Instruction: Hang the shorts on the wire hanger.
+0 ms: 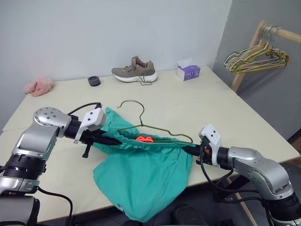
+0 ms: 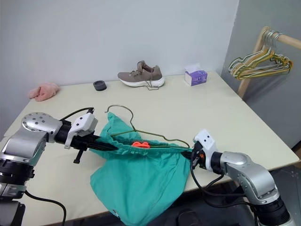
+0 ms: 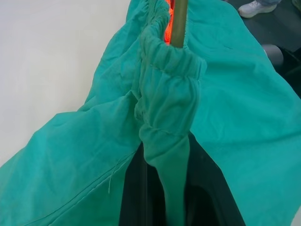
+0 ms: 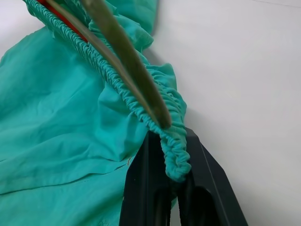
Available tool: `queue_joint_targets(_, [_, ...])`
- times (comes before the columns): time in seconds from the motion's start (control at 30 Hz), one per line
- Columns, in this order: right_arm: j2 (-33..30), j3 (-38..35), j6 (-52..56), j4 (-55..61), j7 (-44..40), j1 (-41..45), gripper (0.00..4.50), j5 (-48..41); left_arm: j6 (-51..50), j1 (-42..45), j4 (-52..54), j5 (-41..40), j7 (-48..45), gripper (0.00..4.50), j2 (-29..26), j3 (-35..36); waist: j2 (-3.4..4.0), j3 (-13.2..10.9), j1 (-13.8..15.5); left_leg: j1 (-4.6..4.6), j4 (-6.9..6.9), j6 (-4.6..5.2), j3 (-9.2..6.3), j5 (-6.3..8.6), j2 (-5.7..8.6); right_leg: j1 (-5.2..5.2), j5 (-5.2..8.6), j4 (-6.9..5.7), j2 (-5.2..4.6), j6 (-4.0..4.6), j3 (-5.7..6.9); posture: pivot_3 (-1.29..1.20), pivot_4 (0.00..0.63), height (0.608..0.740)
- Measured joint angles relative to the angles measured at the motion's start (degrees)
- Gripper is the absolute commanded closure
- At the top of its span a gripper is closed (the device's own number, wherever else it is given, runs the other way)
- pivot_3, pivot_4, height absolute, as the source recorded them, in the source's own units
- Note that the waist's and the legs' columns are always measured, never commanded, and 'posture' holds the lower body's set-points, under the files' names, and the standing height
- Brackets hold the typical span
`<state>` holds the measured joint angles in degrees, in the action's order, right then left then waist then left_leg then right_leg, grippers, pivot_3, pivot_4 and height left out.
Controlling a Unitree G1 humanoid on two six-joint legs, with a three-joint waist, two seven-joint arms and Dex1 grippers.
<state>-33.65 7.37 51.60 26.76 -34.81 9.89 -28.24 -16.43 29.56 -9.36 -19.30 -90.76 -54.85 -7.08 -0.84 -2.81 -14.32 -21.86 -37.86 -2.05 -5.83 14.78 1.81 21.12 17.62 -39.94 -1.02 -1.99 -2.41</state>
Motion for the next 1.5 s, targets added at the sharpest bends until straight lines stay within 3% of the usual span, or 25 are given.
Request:
queue_joint_targets(0.3, [-0.3, 0.0, 2.0, -0.2, 1.2, -0.5, 4.49, 0.0, -8.4, -0.6, 6.9, -5.5, -1.2, 4.5, -1.7, 0.3, 0.01, 0.0, 0.0, 0.01, 0.02, 0.0, 0.0, 0.0, 0.0, 0.0, 0.0, 0.0, 0.01, 0.0, 0.0, -0.28, 0.0, 0.74])
queue_joint_targets(0.67, [0.0, 0.0, 2.7, -0.5, 1.4, -0.3, 4.49, -0.1, -1.8, -1.5, 2.6, -2.3, 1.4, 4.5, -1.0, 0.3, 0.01, 0.0, 0.1, 0.01, 0.01, 0.0, 0.01, 0.0, 0.0, 0.0, 0.0, 0.01, 0.0, 0.0, -0.01, -0.27, 0.0, 0.74])
queue_joint_targets(0.97, [-0.9, -0.6, 2.4, -0.5, 1.4, -0.5, 4.49, 0.0, -3.4, -0.7, 2.0, -3.0, 2.8, 4.5, 0.8, 0.3, 0.01, 0.0, 0.1, 0.01, 0.01, 0.0, 0.01, 0.0, 0.0, 0.01, 0.0, 0.01, 0.0, 0.0, -0.02, -0.28, 0.0, 0.74])
queue_joint_targets(1.5, [-1.3, 0.6, 1.1, 0.4, -0.2, -2.7, 4.49, -0.1, -19.4, -4.8, 7.4, -12.4, 7.5, 4.5, 1.9, 6.4, 0.02, 0.0, 0.1, 0.01, 0.01, 0.0, 0.02, 0.0, -0.01, 0.01, 0.01, 0.02, 0.01, -0.01, -0.02, -0.27, 0.0, 0.74])
